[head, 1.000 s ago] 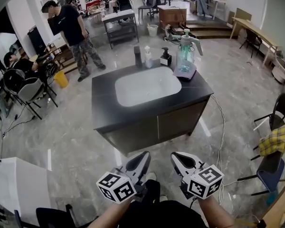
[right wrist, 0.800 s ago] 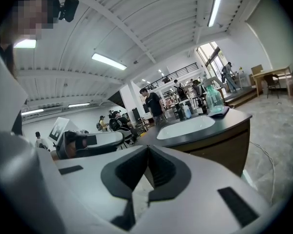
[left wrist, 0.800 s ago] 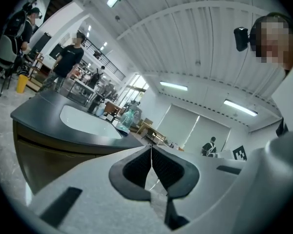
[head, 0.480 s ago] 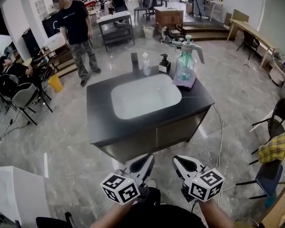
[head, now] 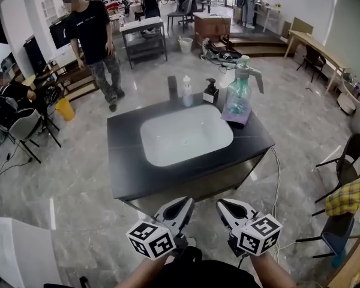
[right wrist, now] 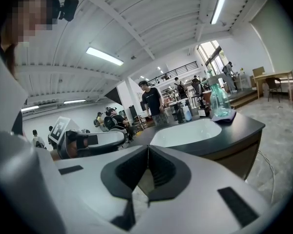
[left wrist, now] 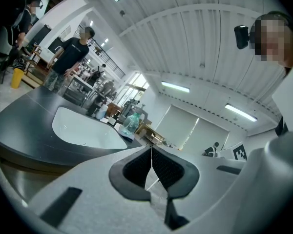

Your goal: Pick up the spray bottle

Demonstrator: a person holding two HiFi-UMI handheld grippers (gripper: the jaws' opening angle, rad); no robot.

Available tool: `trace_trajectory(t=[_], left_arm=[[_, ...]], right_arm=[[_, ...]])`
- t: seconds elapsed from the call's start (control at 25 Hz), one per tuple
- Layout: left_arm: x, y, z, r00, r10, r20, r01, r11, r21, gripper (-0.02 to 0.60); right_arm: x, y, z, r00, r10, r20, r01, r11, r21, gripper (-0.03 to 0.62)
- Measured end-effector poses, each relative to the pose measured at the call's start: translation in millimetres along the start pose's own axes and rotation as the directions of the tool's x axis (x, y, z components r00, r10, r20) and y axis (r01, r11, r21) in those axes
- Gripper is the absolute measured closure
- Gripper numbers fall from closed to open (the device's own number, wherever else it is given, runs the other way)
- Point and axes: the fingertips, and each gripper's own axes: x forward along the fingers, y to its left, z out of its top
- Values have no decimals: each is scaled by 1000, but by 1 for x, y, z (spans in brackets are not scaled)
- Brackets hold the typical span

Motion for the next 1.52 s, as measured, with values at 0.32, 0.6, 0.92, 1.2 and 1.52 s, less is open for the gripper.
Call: trace_trajectory(t=[0.32, 0.6, 0.92, 1.2, 1.52], left_arm=[[18, 44, 22, 1000, 1, -13, -1, 1000, -21, 575], [42, 71, 34, 999, -19, -33, 18, 999, -28, 574], [61, 93, 51, 997, -43, -57, 42, 999, -6, 575], [83, 97, 52, 993, -77, -87, 77, 997, 5, 574], [107, 99, 58, 993, -81, -83, 84, 996, 29, 575]], right_arm=[[47, -11, 16, 1000, 2, -15, -2, 1000, -13, 588], [79, -30, 26, 1000, -14, -17, 13, 1000, -7, 588], [111, -44, 43, 1000, -10, 9, 10, 1000, -10, 588], [119, -57, 53, 999, -32, 25, 33, 999, -11, 586], [129, -87, 69, 998, -45, 53, 46, 999, -5, 586]])
